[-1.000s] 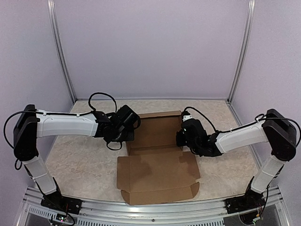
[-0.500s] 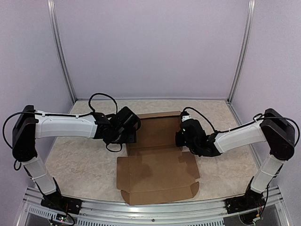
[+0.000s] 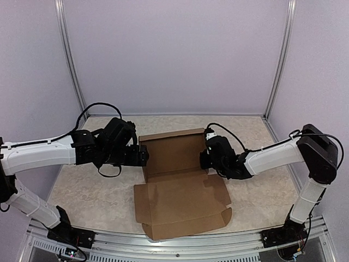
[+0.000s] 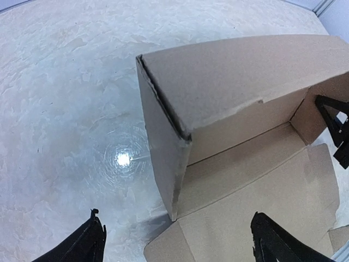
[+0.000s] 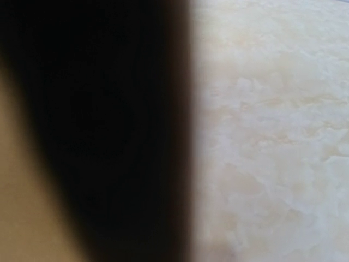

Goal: Fold the paper box

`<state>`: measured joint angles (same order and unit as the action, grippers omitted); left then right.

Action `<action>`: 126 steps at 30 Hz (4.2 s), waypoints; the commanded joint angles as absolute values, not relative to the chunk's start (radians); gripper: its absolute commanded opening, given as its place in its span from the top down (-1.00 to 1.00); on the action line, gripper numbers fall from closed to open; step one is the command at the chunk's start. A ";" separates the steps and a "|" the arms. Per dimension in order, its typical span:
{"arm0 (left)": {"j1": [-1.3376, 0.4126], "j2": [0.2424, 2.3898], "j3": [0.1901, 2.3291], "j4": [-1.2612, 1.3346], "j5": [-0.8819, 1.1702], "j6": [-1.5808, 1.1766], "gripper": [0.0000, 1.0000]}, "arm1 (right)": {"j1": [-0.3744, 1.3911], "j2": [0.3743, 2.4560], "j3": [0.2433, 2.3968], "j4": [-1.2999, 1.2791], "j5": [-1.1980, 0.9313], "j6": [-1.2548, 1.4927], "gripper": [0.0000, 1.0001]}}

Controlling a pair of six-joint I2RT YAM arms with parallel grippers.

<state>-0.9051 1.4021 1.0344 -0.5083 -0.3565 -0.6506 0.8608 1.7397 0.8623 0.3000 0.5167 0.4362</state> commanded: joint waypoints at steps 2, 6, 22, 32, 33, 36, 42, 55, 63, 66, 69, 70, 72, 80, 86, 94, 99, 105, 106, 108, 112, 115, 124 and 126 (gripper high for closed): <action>-0.833 1.292 1.014 -0.538 -0.253 -0.581 -0.81 | 0.846 1.741 0.907 0.245 0.407 0.367 1.00; -0.754 1.239 1.039 -0.564 -0.235 -0.533 -0.80 | 0.820 1.734 0.961 0.166 0.289 0.299 1.00; -0.617 1.155 1.056 -0.578 -0.033 -0.481 -0.78 | 0.749 1.885 1.558 -0.653 -0.076 -0.170 1.00; -0.626 1.120 0.964 -0.502 0.079 -0.493 -0.75 | 0.755 2.083 1.936 -1.156 -0.100 -0.364 1.00; -0.630 1.124 0.961 -0.498 0.089 -0.493 -0.74 | 0.761 2.102 1.958 -1.189 -0.080 -0.378 1.00; -0.666 1.140 0.947 -0.465 0.085 -0.494 -0.74 | 0.774 2.144 2.006 -1.256 -0.031 -0.410 1.00; -0.741 1.247 0.944 -0.380 0.126 -0.523 -0.73 | 0.809 2.179 2.034 -1.273 -0.008 -0.465 1.00; -0.848 1.458 0.966 -0.281 0.132 -0.559 -0.69 | 0.860 2.285 2.093 -1.297 0.034 -0.460 1.00; -0.850 1.534 0.939 -0.225 0.139 -0.602 -0.49 | 0.873 2.323 2.139 -1.286 0.069 -0.449 0.91; -0.851 1.567 0.939 -0.213 0.145 -0.614 -0.33 | 0.875 2.326 2.164 -1.286 0.077 -0.445 0.79; -0.851 1.596 0.935 -0.210 0.138 -0.622 -0.23 | 0.875 2.319 2.170 -1.266 0.079 -0.448 0.67; -0.851 1.609 0.932 -0.212 0.132 -0.626 -0.20 | 0.875 2.316 2.171 -1.261 0.078 -0.451 0.64; -0.851 1.624 0.925 -0.206 0.130 -0.629 -0.13 | 0.874 2.310 2.171 -1.252 0.075 -0.450 0.54; -0.850 1.686 0.924 -0.220 0.097 -0.648 0.32 | 0.875 2.166 2.085 -1.107 0.049 -0.414 0.22; -0.852 1.712 0.919 -0.230 0.047 -0.678 0.49 | 0.875 1.996 2.010 -0.984 0.040 -0.361 0.08; -0.864 1.722 0.889 -0.235 -0.037 -0.766 0.93 | 0.874 1.745 1.831 -0.826 0.094 -0.240 -0.19; -0.876 1.736 0.926 -0.290 -0.094 -0.796 1.00 | 0.875 1.584 1.745 -0.755 0.179 -0.148 -0.24; -0.879 1.752 0.976 -0.362 -0.159 -0.871 1.00 | 0.874 1.353 1.601 -0.618 0.277 -0.070 -0.42; -0.878 1.754 0.989 -0.377 -0.168 -0.883 1.00 | 0.874 1.320 1.583 -0.606 0.285 -0.061 -0.45; -0.879 1.756 1.018 -0.409 -0.190 -0.907 1.00 | 0.875 1.268 1.557 -0.601 0.307 -0.043 -0.48; -0.878 1.760 1.057 -0.431 -0.206 -0.944 1.00 | 0.873 1.211 1.502 -0.614 0.370 -0.020 -0.55; -0.875 1.764 1.088 -0.443 -0.213 -0.980 1.00 | 0.868 1.175 1.440 -0.601 0.409 -0.003 -0.61; -0.851 1.787 1.120 -0.413 -0.211 -1.101 1.00 | 0.819 1.089 1.209 -0.517 0.399 0.156 -0.73; -0.849 1.791 1.119 -0.406 -0.217 -1.136 1.00 | 0.806 1.080 1.161 -0.499 0.393 0.195 -0.73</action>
